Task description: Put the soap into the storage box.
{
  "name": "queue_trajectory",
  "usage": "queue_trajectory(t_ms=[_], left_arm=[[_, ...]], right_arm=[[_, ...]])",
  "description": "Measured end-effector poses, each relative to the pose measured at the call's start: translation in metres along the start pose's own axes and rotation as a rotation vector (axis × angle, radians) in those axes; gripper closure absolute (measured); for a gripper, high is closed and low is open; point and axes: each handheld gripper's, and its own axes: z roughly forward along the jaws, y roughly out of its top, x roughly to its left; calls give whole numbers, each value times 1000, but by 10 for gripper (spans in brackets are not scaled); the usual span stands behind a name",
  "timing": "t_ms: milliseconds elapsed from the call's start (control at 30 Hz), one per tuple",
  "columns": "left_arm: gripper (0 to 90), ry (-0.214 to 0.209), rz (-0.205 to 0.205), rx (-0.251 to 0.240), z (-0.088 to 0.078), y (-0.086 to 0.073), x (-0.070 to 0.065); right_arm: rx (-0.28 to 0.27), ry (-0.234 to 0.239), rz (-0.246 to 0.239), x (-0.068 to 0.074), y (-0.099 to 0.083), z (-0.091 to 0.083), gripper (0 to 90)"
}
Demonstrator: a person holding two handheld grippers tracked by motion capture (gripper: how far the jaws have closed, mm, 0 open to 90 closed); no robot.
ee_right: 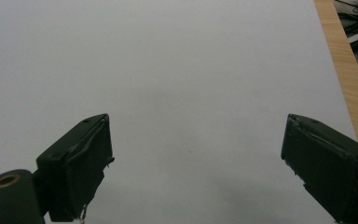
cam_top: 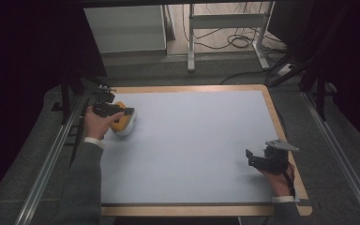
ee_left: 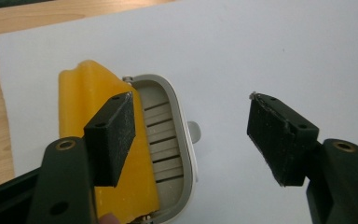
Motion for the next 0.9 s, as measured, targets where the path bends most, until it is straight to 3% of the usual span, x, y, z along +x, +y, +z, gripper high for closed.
queue_trajectory(t_ms=[533,767,900], left_arm=[[325,-71,70,-22,-3,-27,-20],[324,-101,76,-38,-5,-49,-26],[304,-121,92,-18,-3,-64,-31]], right_arm=[[-3,-11,7,-1,-4,-6,85],[-3,-12,11,-2,-4,-7,85],[-2,-11,6,-1,-4,-7,85]])
